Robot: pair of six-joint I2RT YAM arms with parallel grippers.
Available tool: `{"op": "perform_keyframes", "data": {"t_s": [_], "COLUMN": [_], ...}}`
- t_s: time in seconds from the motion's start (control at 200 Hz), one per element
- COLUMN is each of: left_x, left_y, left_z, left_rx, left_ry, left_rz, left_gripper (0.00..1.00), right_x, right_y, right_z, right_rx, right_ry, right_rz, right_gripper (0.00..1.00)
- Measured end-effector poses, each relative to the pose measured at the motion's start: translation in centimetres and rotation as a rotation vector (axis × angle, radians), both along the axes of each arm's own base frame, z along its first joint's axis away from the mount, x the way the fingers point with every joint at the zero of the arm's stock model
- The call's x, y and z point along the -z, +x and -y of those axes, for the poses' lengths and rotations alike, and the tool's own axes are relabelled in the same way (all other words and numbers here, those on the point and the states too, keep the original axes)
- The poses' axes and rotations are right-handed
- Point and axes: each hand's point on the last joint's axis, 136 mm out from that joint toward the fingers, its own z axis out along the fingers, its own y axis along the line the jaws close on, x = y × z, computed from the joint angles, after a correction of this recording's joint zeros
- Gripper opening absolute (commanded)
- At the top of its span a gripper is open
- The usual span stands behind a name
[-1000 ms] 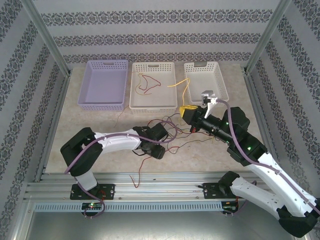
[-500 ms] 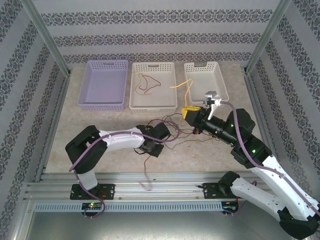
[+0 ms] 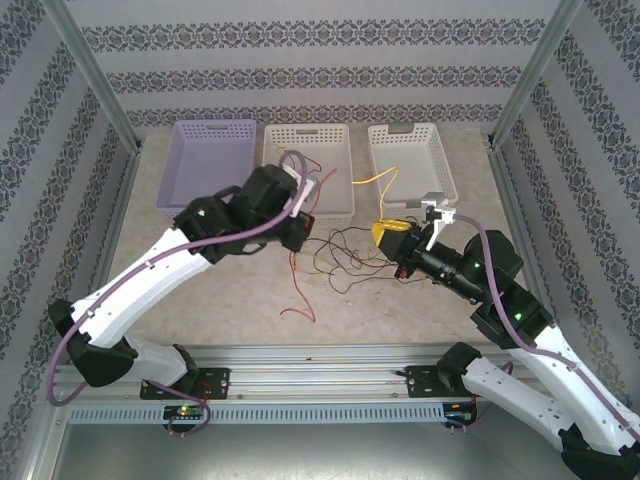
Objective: Untangle the cables
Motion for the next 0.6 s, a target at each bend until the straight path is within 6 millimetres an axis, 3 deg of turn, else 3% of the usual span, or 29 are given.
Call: {"op": "perform_keyframes", "data": {"t_s": [0.15,0.255,0.604], "left_x": [-2.1,-2.5,2.5], "left_y": [4.8,8.8,17.4], "left_z": [-3.2,-4.4,-4.7], "left_rx": [-0.114,-0.174,-0.264], "left_ry": [0.006,0.022,0.069], "left_rz": [0.031,0.045,-0.001], "left_gripper": [0.00,0.00,0.00], "right_x": [0.7,0.9,0.9], "right_y": [0.3,0.6,0.7], "right_z": [-0.3,-0.5,-1.1], "right_rx": [0.000,-0.001,-0.028], "right_ry": [-0.012,-0.018,-0.018], "right_rz": [-0.015,-0.023,-0.026], "right_gripper": [0.00,0.00,0.00]}}
